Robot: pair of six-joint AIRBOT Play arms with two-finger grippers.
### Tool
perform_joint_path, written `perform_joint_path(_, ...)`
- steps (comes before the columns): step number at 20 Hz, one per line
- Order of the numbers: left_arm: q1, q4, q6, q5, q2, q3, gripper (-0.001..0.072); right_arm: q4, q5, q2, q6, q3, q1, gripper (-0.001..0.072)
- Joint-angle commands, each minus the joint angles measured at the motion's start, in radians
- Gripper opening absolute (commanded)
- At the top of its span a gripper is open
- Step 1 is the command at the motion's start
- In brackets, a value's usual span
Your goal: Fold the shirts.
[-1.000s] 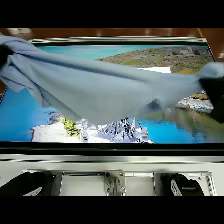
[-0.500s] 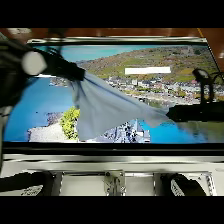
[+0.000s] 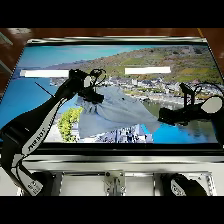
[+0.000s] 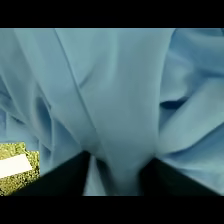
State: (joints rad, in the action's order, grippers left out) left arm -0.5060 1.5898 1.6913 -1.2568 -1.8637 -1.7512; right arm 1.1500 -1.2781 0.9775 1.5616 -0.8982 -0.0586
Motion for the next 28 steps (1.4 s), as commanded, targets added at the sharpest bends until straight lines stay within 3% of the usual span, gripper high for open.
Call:
perform_joint_path(1,0.005,-0.017,-0.015,-0.114,-0.026,-0.049,0.07,-0.02,-0.001,0.008,0.021,0.005,0.0,0.0065)
perform_joint_path(4,0.053,-0.026,-0.113,-0.327,0.011,-0.124,0.0701,-0.015,0.008,0.008,0.015,0.005,0.0,0.0066)
perform_joint_path(11,0.351,-0.256,-0.128,-0.359,0.369,-0.108,0.0702,-0.014,0.037,0.008,-0.063,0.005,0.0,0.0066)
perform_joint_path(15,0.476,-0.393,-0.128,-0.377,0.457,0.107,0.0702,0.011,0.121,0.008,-0.066,0.005,-0.001,0.0066)
perform_joint_path(17,0.478,-0.399,-0.128,-0.302,0.503,0.322,0.0702,0.019,0.15,0.008,-0.066,0.005,-0.001,0.0066)
perform_joint_path(22,0.508,-0.589,-0.151,-0.011,0.593,0.877,0.0701,0.019,0.178,0.009,-0.066,0.005,-0.001,0.0066)
perform_joint_path(24,0.507,-0.672,-0.2,0.065,0.589,0.987,0.0701,0.019,0.179,0.009,-0.066,0.005,-0.001,0.0066)
perform_joint_path(28,0.497,-0.694,-0.206,0.161,0.561,1.059,0.0699,0.019,0.179,0.009,-0.066,0.005,0.0,0.0066)
